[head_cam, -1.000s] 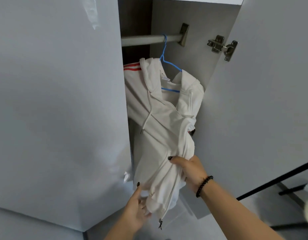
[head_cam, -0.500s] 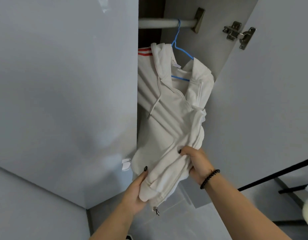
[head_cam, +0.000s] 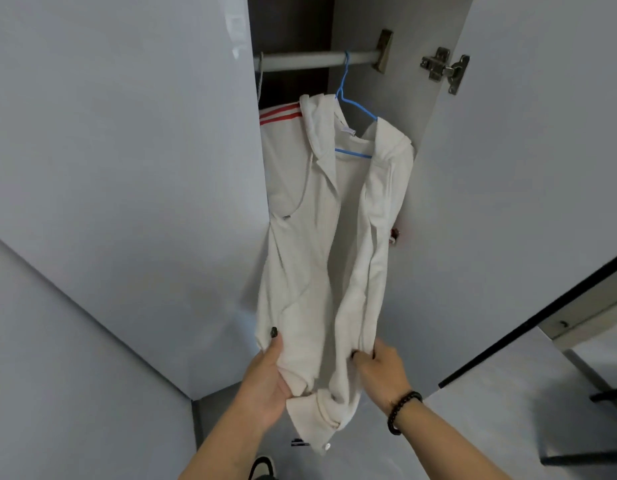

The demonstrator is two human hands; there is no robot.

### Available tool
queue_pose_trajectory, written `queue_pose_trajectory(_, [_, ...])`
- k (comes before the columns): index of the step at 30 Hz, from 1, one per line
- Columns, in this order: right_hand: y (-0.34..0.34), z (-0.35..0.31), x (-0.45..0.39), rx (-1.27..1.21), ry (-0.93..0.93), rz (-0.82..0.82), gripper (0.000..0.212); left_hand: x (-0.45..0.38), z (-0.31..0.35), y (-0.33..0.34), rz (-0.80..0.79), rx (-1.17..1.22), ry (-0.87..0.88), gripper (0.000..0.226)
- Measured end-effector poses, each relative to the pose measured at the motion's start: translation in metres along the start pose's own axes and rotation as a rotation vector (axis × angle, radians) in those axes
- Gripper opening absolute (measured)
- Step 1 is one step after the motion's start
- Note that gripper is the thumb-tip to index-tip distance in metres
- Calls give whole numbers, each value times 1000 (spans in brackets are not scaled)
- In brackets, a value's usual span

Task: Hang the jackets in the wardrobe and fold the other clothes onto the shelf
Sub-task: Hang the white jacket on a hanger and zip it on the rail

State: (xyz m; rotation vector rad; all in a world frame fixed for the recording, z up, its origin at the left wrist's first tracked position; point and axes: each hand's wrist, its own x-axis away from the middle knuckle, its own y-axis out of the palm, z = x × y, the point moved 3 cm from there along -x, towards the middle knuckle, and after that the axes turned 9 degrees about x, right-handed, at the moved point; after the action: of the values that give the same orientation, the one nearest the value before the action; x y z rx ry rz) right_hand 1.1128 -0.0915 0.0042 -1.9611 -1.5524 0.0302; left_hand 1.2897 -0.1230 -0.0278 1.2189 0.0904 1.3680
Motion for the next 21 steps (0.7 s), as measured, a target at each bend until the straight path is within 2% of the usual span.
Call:
queue_pose_trajectory(4, [-13, 5, 13, 4, -68, 110, 22, 13, 0, 3, 146, -135, 126, 47])
queue_pose_trajectory(7, [-23, -5, 19, 70, -149, 158, 23, 23, -4, 5, 163, -194, 157, 50])
queue_pose_trajectory(9, [-27, -13, 24, 224, -238, 159, 20, 29, -5, 7, 116, -209, 130, 57])
queue_pose_trajectory(11, [-30, -19, 29, 499, -345, 198, 13, 35, -8, 9, 33, -184, 54, 61])
queue_pose_trajectory(12, [-31, -21, 33, 619, -380, 232, 15, 38, -9, 9, -18, -147, 9, 57])
queue_pose_trajectory(14, [-31, -22, 39, 703, -399, 288, 19, 43, -13, 11, -101, -58, -69, 46])
queue_pose_trajectory(16, [-30, -18, 44, 640, -387, 291, 18, 46, -16, 11, -111, -39, -112, 48])
queue_pose_trajectory(18, [-29, -12, 45, 504, -333, 283, 19, 46, -16, 8, -48, -75, -139, 58])
queue_pose_trajectory(21, [-32, -4, 43, 218, -156, 258, 38, 46, -14, 8, 41, -166, -188, 54])
